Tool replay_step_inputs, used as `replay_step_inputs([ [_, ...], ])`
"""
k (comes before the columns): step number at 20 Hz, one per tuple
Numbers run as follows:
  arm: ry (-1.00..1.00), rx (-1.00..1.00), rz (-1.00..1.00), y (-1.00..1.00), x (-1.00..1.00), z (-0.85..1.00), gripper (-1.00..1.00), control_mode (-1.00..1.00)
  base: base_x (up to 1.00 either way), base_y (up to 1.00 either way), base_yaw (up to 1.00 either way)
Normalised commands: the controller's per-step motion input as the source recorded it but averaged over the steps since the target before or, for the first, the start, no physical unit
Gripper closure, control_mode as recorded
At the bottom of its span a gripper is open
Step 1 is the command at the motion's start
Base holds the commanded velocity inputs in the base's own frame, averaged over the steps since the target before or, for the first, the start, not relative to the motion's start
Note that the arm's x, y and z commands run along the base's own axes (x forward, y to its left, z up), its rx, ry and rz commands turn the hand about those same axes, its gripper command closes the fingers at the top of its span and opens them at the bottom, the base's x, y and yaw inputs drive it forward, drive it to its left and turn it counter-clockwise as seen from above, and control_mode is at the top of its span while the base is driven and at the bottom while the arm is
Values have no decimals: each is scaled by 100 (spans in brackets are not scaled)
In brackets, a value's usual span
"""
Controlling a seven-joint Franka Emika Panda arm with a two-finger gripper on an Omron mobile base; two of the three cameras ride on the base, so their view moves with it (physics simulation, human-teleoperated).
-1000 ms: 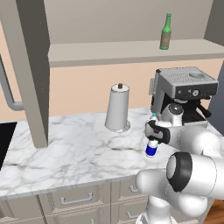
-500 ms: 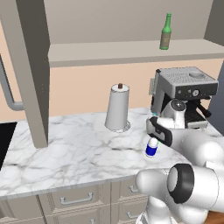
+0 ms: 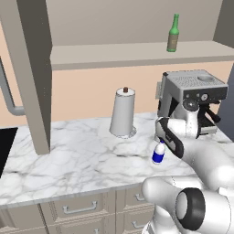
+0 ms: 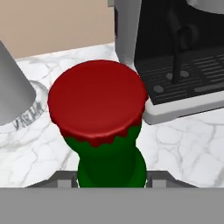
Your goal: Sort all alcoholic drinks to one cabinet, and non-alcoholic drinks to the other.
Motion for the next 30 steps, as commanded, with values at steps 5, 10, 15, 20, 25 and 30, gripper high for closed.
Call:
replay_step_inputs([
  [5, -5, -3, 0, 0, -16, 41, 100, -100, 0, 0, 0],
  [10, -8, -4, 0, 0, -17, 48, 100, -100, 0, 0, 0],
  [15, -8, -4, 0, 3, -21, 51, 100, -100, 0, 0, 0],
  [20, -6, -4, 1, 13, -19, 47, 100, -100, 0, 0, 0],
  [25, -1, -3, 4, 16, -15, 44, 100, -100, 0, 0, 0],
  [30, 0, -2, 5, 16, -12, 45, 100, -100, 0, 0, 0],
])
